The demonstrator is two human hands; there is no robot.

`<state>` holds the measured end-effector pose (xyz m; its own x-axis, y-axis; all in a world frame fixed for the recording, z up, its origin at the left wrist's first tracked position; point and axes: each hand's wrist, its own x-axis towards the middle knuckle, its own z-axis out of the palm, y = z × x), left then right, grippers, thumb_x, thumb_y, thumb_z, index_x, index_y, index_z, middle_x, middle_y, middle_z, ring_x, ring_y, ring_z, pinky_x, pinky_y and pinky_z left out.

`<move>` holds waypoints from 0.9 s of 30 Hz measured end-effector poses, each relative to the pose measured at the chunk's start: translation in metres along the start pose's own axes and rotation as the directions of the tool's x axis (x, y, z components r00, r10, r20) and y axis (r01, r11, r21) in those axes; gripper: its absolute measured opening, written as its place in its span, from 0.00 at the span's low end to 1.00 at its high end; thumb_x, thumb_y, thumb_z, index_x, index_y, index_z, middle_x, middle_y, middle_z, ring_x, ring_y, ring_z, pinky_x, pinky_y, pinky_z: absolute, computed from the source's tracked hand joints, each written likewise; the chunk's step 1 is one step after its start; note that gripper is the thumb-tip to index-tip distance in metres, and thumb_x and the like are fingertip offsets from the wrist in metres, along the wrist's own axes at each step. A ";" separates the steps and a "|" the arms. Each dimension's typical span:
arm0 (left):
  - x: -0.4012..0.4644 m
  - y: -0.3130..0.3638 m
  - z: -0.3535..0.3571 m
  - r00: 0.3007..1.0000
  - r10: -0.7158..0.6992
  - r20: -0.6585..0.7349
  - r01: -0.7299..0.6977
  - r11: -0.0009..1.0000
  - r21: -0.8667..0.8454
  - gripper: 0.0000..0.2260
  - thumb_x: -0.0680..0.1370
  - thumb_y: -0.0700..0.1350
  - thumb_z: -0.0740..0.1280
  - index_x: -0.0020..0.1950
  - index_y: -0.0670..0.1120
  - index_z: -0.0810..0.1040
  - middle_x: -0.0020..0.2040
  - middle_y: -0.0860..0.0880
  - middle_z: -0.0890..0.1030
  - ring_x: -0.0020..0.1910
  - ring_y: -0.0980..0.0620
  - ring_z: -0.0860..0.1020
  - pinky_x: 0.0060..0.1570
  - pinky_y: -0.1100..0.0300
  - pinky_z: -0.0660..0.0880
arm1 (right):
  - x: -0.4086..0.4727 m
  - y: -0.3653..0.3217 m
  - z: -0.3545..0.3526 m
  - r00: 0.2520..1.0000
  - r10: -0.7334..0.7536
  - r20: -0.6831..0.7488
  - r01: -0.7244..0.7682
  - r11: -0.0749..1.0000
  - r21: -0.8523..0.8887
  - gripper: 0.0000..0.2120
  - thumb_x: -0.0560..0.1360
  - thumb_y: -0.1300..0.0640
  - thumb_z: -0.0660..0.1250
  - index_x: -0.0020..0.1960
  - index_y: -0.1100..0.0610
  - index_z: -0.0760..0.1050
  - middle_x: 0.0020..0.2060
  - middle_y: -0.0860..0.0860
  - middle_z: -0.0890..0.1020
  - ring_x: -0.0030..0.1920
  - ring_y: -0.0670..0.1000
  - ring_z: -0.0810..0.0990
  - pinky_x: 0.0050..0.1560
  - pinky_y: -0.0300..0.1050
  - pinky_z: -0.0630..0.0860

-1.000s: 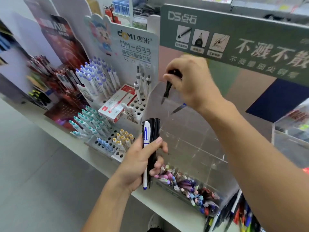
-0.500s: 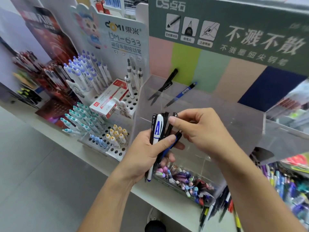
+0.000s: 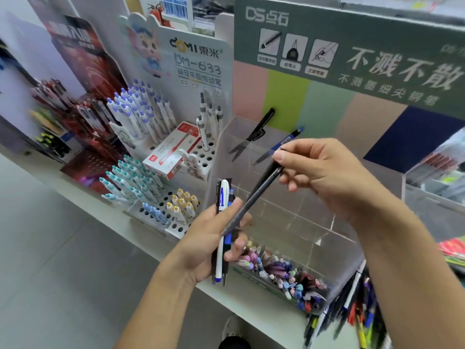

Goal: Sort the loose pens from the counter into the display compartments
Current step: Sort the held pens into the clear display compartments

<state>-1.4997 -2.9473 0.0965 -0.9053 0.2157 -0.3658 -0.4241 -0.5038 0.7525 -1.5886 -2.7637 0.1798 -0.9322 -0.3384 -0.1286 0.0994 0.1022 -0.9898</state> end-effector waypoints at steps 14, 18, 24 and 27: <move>0.004 0.001 -0.015 0.982 0.120 -0.147 -0.061 0.934 0.352 0.13 0.85 0.51 0.58 0.57 0.44 0.76 0.34 0.50 0.71 0.25 0.55 0.62 0.24 0.62 0.56 | 0.081 -0.041 0.021 0.651 -0.758 -0.035 0.496 0.460 -0.737 0.08 0.80 0.59 0.66 0.52 0.64 0.78 0.46 0.55 0.82 0.39 0.53 0.83 0.40 0.50 0.81; 0.001 0.001 -0.015 0.977 0.186 -0.106 -0.139 0.929 0.344 0.12 0.83 0.51 0.61 0.63 0.52 0.78 0.37 0.49 0.76 0.24 0.55 0.65 0.22 0.64 0.59 | 0.076 -0.054 0.004 0.641 -0.767 0.037 0.530 0.407 -0.744 0.07 0.80 0.59 0.67 0.53 0.62 0.80 0.46 0.55 0.83 0.40 0.52 0.84 0.42 0.48 0.82; 0.007 0.001 -0.011 0.938 0.241 -0.249 -0.182 0.955 0.235 0.13 0.79 0.51 0.66 0.62 0.52 0.78 0.43 0.45 0.84 0.25 0.54 0.69 0.21 0.66 0.64 | 0.069 -0.043 0.003 0.663 -0.723 0.192 0.556 0.304 -0.773 0.07 0.79 0.62 0.67 0.55 0.63 0.80 0.48 0.55 0.83 0.45 0.55 0.83 0.50 0.54 0.81; 0.009 0.003 -0.009 0.923 0.264 -0.281 -0.198 0.950 0.240 0.10 0.82 0.49 0.65 0.62 0.55 0.79 0.42 0.46 0.84 0.25 0.55 0.68 0.21 0.66 0.64 | 0.064 -0.045 0.002 0.617 -0.765 0.182 0.561 0.266 -0.784 0.08 0.79 0.63 0.66 0.55 0.64 0.80 0.47 0.56 0.83 0.44 0.56 0.83 0.49 0.53 0.81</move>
<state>-1.5091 -2.9545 0.0900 -0.9411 -0.1686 -0.2931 -0.2288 -0.3205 0.9192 -1.6519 -2.7915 0.2156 -0.5882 -0.4573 0.6670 -0.7692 0.5711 -0.2867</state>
